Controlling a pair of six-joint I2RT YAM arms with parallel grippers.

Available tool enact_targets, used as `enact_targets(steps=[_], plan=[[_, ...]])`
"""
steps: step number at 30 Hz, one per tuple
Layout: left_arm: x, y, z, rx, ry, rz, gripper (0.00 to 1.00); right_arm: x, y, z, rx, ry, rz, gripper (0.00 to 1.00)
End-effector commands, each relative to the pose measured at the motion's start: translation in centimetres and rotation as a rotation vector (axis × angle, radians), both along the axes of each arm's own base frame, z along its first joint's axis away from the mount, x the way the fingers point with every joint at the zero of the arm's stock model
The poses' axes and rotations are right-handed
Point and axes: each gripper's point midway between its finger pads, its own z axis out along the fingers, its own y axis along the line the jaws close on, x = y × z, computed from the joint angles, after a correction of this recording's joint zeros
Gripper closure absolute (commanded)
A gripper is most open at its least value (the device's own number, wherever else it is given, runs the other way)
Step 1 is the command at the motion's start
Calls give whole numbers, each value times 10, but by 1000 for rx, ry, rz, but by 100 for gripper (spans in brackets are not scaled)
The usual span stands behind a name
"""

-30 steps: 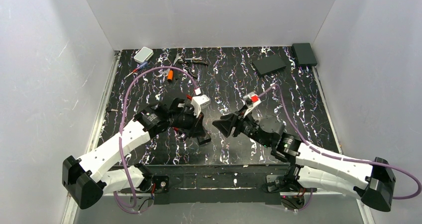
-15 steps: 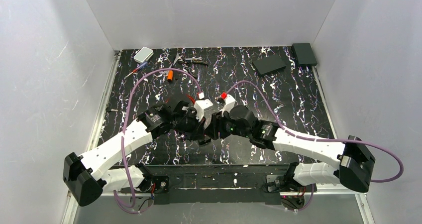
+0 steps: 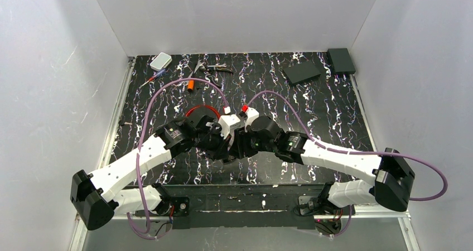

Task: Unlock with the key

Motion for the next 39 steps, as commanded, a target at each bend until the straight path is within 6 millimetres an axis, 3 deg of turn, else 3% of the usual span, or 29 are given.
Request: enact_targets(steps=[1, 10, 17, 21, 29, 33, 39], plan=[[13, -2, 12, -2, -70, 17, 100, -6, -1, 6, -28, -6, 47, 49], [15, -1, 11, 14, -87, 22, 100, -8, -17, -3, -101, -22, 48, 50], [16, -1, 9, 21, -84, 25, 100, -2, -26, 6, -83, -115, 46, 46], [14, -2, 10, 15, -74, 20, 100, -4, -28, 26, 45, -268, 100, 38], [-4, -12, 18, -58, -12, -55, 100, -38, -40, 71, 450, -617, 250, 32], [-15, -18, 22, -94, 34, -106, 100, -47, -43, 65, 484, -693, 308, 32], [-25, -21, 29, -136, 58, -148, 100, -60, -32, 69, 544, -705, 408, 34]])
